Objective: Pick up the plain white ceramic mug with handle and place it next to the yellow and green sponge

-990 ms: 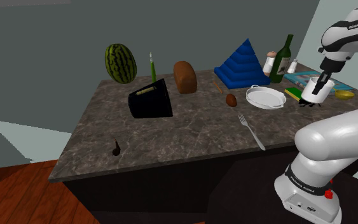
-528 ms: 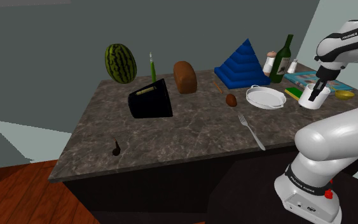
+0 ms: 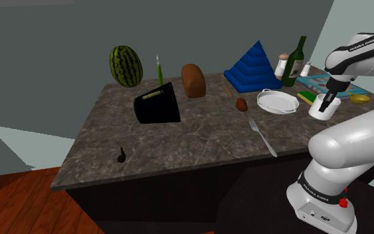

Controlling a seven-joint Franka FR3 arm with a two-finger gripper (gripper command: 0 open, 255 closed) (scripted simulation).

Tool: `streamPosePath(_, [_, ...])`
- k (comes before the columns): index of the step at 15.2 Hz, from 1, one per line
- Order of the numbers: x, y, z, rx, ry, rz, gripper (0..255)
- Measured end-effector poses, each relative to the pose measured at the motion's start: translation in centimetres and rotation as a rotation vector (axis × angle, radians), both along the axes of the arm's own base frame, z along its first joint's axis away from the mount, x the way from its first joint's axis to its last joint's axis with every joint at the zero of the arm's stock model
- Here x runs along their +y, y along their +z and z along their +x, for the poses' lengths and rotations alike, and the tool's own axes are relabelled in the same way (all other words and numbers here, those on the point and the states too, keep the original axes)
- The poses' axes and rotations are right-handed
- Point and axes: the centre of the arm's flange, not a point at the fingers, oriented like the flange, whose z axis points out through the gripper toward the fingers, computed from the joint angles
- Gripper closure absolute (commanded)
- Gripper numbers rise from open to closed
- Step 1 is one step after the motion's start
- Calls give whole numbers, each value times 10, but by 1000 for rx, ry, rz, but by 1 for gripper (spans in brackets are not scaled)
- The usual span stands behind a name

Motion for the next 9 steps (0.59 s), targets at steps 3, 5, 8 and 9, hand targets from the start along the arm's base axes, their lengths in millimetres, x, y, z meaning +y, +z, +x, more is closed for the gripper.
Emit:
streamPosePath(3, [0, -3, 0, 0, 0, 0, 255])
streamPosePath(5, [0, -3, 0, 0, 0, 0, 255])
streamPosePath(8, [0, -3, 0, 0, 0, -1, 0])
streamPosePath(9, [0, -3, 0, 0, 0, -1, 0])
